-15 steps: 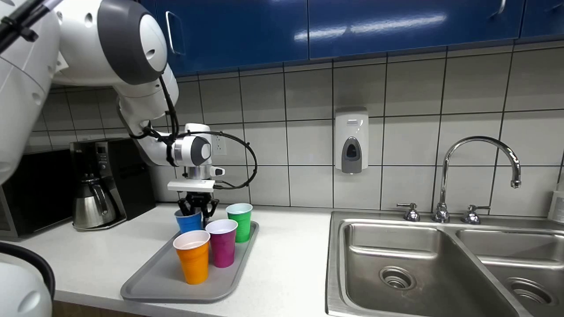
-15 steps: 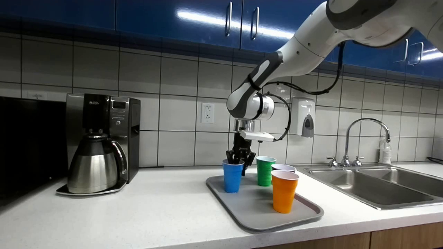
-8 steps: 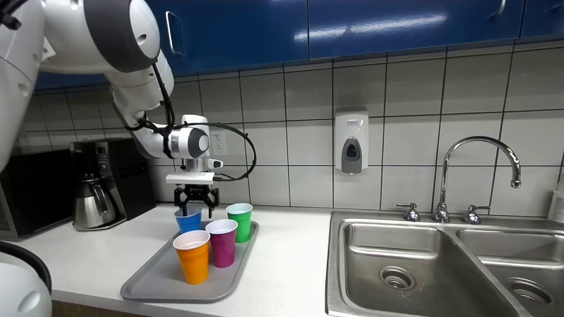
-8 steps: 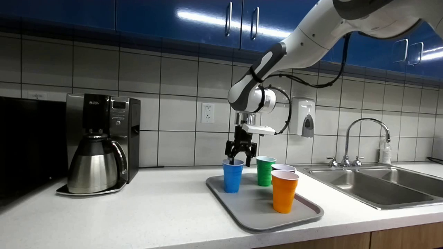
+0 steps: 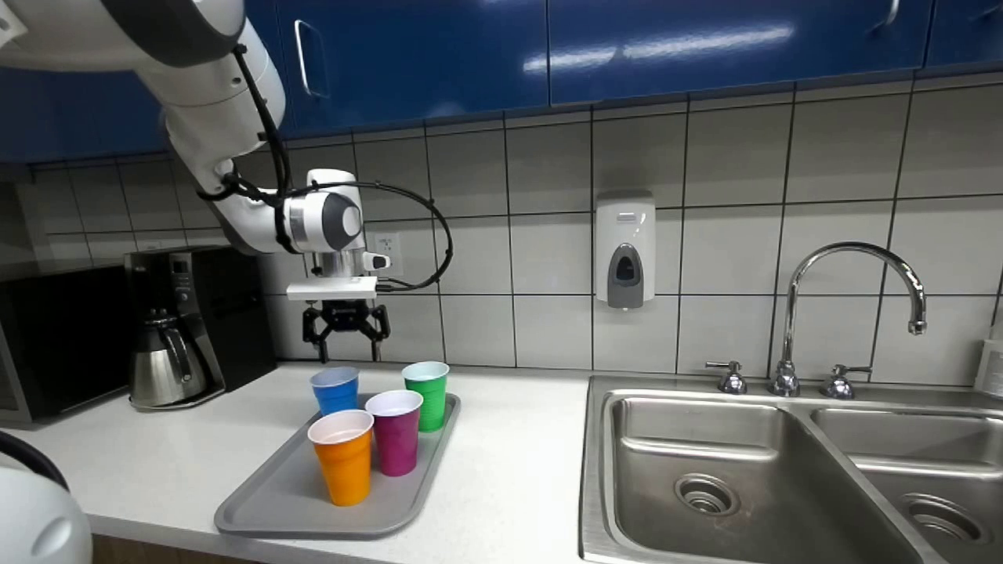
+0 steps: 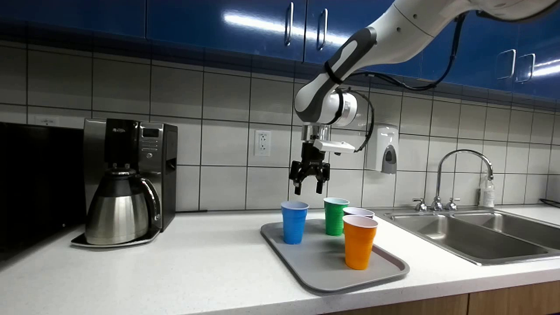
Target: Put the purple, green and blue cups onto the tray
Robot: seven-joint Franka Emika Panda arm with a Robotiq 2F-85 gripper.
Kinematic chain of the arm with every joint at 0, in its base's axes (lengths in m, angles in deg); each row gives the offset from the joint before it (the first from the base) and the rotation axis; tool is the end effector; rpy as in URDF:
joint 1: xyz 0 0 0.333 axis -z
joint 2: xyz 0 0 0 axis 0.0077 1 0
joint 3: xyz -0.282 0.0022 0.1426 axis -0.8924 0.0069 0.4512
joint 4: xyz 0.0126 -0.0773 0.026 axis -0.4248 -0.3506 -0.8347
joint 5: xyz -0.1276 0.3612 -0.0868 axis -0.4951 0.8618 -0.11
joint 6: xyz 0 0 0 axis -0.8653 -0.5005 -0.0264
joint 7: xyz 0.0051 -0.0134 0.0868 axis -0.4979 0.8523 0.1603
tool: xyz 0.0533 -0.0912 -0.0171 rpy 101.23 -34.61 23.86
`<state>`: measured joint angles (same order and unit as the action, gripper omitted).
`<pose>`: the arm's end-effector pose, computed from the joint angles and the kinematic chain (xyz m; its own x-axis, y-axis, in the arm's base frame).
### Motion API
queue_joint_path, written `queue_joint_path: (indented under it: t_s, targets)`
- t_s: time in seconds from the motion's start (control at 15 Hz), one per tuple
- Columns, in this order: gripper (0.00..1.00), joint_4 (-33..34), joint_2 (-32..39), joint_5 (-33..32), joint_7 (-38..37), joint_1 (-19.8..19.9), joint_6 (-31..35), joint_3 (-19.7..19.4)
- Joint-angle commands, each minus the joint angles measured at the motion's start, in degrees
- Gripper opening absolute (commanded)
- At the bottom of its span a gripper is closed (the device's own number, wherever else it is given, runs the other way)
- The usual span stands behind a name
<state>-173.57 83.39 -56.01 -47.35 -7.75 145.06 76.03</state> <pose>0.6166 0.1495 0.3322 0.9203 0.3883 0.0470 0.3898 -0.9205 -0.0277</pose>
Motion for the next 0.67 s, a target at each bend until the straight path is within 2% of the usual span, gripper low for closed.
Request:
queue_joint_path:
  t_s: [0.0,0.6]
  targets:
    - [1.0,-4.8,-4.5,-1.7,1.0,0.4,-0.4,0.0]
    - [1.0,-13.4,-10.8,-5.8,-2.4,0.6,1.9,-1.5]
